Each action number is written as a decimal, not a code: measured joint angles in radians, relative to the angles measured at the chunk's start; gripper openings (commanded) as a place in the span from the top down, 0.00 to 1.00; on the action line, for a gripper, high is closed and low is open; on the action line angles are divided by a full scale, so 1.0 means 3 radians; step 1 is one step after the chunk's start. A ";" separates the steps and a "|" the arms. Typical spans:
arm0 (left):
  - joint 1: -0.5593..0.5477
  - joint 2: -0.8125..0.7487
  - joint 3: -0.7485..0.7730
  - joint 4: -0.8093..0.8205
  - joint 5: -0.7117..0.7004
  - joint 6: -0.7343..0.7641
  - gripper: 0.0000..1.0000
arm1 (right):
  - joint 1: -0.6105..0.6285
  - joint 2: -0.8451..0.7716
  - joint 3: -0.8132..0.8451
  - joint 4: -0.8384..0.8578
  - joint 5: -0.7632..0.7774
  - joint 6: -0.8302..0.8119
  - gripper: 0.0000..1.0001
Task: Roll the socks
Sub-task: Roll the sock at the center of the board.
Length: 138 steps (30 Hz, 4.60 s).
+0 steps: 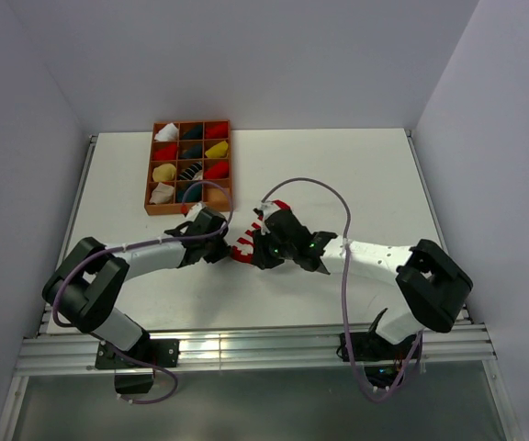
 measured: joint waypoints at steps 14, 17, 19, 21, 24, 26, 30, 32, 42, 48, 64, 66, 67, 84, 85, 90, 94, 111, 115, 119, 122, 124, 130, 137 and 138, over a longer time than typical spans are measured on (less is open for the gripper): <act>-0.0066 0.0006 0.0064 -0.0107 -0.0111 0.0090 0.76 | 0.0435 0.0407 0.0061 0.0636 0.0369 -0.0671 0.71; -0.0069 0.0006 0.0064 -0.0108 -0.0112 0.0093 0.76 | 0.0496 0.0518 0.0070 0.0689 0.0481 -0.0776 0.69; -0.0069 0.0008 0.0064 -0.0108 -0.0112 0.0094 0.76 | 0.0516 0.0565 0.0070 0.0727 0.0575 -0.0842 0.68; -0.0069 0.0010 0.0064 -0.0107 -0.0111 0.0103 0.76 | 0.0523 0.0582 0.0070 0.0762 0.0657 -0.0891 0.68; -0.0069 0.0019 0.0071 -0.0108 -0.0111 0.0121 0.76 | 0.0530 0.0591 0.0070 0.0779 0.0748 -0.0940 0.67; -0.0069 0.0028 0.0085 -0.0118 -0.0111 0.0134 0.76 | 0.0540 0.0591 0.0070 0.0779 0.0805 -0.0947 0.67; -0.0069 0.0031 0.0095 -0.0134 -0.0111 0.0154 0.76 | 0.0559 0.0591 0.0070 0.0773 0.0886 -0.0952 0.66; -0.0069 0.0034 0.0100 -0.0137 -0.0111 0.0160 0.76 | 0.0563 0.0595 0.0078 0.0762 0.0910 -0.0955 0.66; -0.0065 0.0047 0.0122 -0.0163 -0.0100 0.0175 0.76 | 0.0601 0.0739 0.0095 0.0813 0.0979 -0.0955 0.60; -0.0053 0.0052 0.0145 -0.0202 -0.0092 0.0179 0.76 | 0.0641 0.0796 0.0137 0.0779 0.1105 -0.0885 0.59; 0.0009 0.0104 0.0259 -0.0352 -0.0084 0.0298 0.76 | 0.0683 0.1008 0.0365 0.0553 0.1397 -0.0553 0.55; 0.0034 0.0111 0.0276 -0.0369 -0.0074 0.0328 0.76 | 0.0692 0.1100 0.0456 0.0495 0.1481 -0.0502 0.57; 0.0052 0.0113 0.0281 -0.0375 -0.0065 0.0341 0.76 | 0.0698 0.1146 0.0497 0.0476 0.1523 -0.0481 0.57; 0.0062 0.0100 0.0295 -0.0404 -0.0243 0.0431 0.68 | 0.0525 0.1343 0.0849 0.0089 0.1279 -0.0237 1.00; 0.0039 0.0089 0.0295 -0.0423 -0.0267 0.0435 0.65 | 0.0468 0.1317 0.0835 0.0094 0.1148 -0.0237 1.00; -0.0048 0.0006 0.0295 -0.0532 -0.0337 0.0453 0.59 | 0.0046 0.1233 0.0779 0.0167 0.0094 -0.0178 1.00; -0.0065 -0.0106 0.0294 -0.0605 -0.0362 0.0446 0.53 | -0.0168 0.1286 0.0774 0.0191 -0.0542 -0.0065 1.00; -0.0067 -0.0918 -0.0337 -0.0607 -0.0440 -0.0240 0.32 | -0.0425 0.1521 0.0506 0.0632 -0.1906 0.1043 1.00; -0.0067 -0.1027 -0.0478 -0.0557 -0.0347 -0.0422 0.33 | -0.0468 0.1560 0.0408 0.0846 -0.2024 0.1311 1.00; -0.0067 -0.1088 -0.0623 -0.0397 -0.0234 -0.0557 0.34 | -0.0488 0.1592 0.0300 0.1055 -0.2108 0.1541 1.00; -0.0069 -0.1085 -0.0656 -0.0334 -0.0167 -0.0615 0.36 | -0.0504 0.1612 0.0258 0.1167 -0.2150 0.1649 1.00; -0.0069 -0.1081 -0.0657 -0.0272 -0.0136 -0.0638 0.40 | -0.0507 0.1624 0.0240 0.1216 -0.2164 0.1703 1.00; -0.0067 -0.1016 -0.0675 -0.0160 -0.0076 -0.0662 0.45 | -0.0514 0.1637 0.0202 0.1314 -0.2176 0.1804 1.00; -0.0067 -0.1011 -0.0768 -0.0080 -0.0060 -0.0698 0.43 | -0.0535 0.1657 0.0163 0.1419 -0.2206 0.1896 1.00; -0.0067 -0.1012 -0.0791 -0.0061 -0.0060 -0.0701 0.43 | -0.0535 0.1661 0.0159 0.1433 -0.2214 0.1906 1.00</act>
